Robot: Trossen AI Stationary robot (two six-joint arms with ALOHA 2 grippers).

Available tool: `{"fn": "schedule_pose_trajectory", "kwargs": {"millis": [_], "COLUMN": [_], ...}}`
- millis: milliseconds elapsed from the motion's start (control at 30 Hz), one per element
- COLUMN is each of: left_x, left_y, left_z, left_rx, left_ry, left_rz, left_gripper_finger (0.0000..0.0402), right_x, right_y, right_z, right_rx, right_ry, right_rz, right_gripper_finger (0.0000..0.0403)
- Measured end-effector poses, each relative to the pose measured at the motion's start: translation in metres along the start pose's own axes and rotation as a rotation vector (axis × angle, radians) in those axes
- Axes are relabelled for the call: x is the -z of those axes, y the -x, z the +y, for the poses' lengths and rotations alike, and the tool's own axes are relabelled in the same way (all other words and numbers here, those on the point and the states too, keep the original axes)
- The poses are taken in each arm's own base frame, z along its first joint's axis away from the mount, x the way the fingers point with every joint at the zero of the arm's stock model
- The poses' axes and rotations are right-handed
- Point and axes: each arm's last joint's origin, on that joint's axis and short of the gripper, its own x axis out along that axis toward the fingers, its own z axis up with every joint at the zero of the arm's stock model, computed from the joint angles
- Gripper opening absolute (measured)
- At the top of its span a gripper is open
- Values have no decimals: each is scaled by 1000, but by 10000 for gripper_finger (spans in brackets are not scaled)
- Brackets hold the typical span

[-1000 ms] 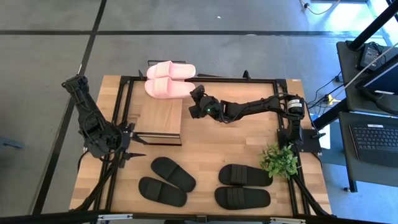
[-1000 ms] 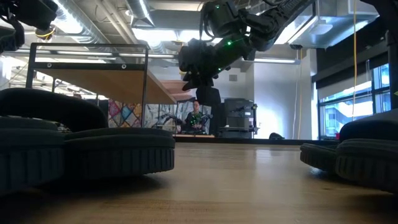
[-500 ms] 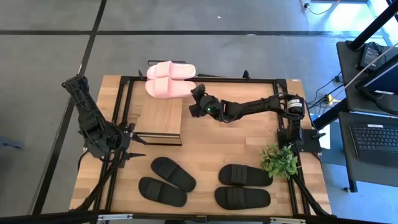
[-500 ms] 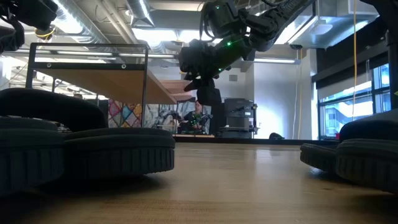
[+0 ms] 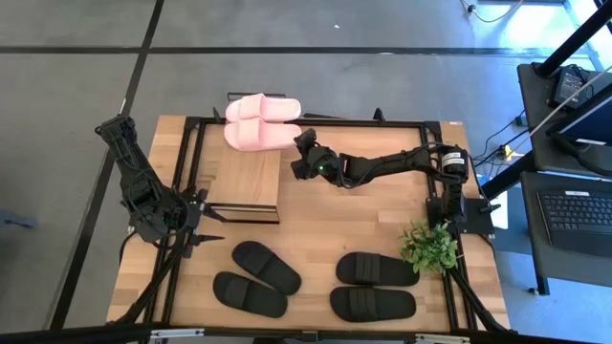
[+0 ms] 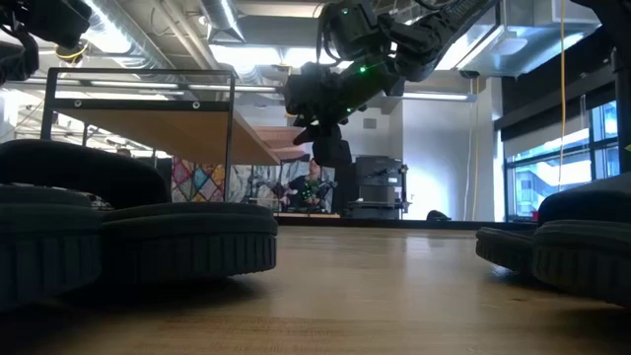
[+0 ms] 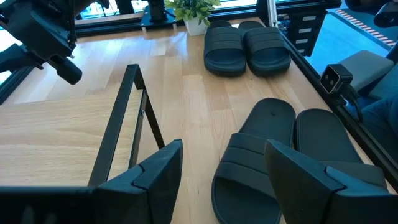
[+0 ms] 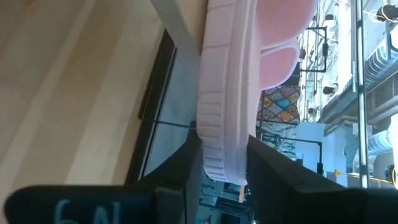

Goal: Pick and place slides into the shelf
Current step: Put the pink slide on the shelf, then put the top right black slide under the shelf

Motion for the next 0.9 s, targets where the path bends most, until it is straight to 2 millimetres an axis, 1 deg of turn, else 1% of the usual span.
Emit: {"fn": "schedule_pose_trajectory", "kwargs": {"millis": [100, 200, 467, 600, 700, 900], "left_x": [0, 0, 0, 0, 0, 0], "left_y": [0, 0, 0, 0, 0, 0], "left_z": [0, 0, 0, 0, 0, 0], "left_rx": [0, 0, 0, 0, 0, 0], "left_ry": [0, 0, 1, 1, 2, 2], "left_rz": [0, 0, 0, 0, 0, 0], "left_gripper_finger": [217, 217, 217, 217, 217, 217], "right_x": [0, 0, -1, -2, -5, -10], "right_y": [0, 0, 0, 1, 4, 8], "right_z": [0, 0, 0, 0, 1, 1], "right_rx": [-3, -6, -5, -5, -5, 14], "right_ry": [0, -1, -3, -1, 1, -4], "right_rz": [-7, -20, -25, -29, -38, -33], "right_gripper_finger": [116, 130, 201, 226, 233, 232]}}
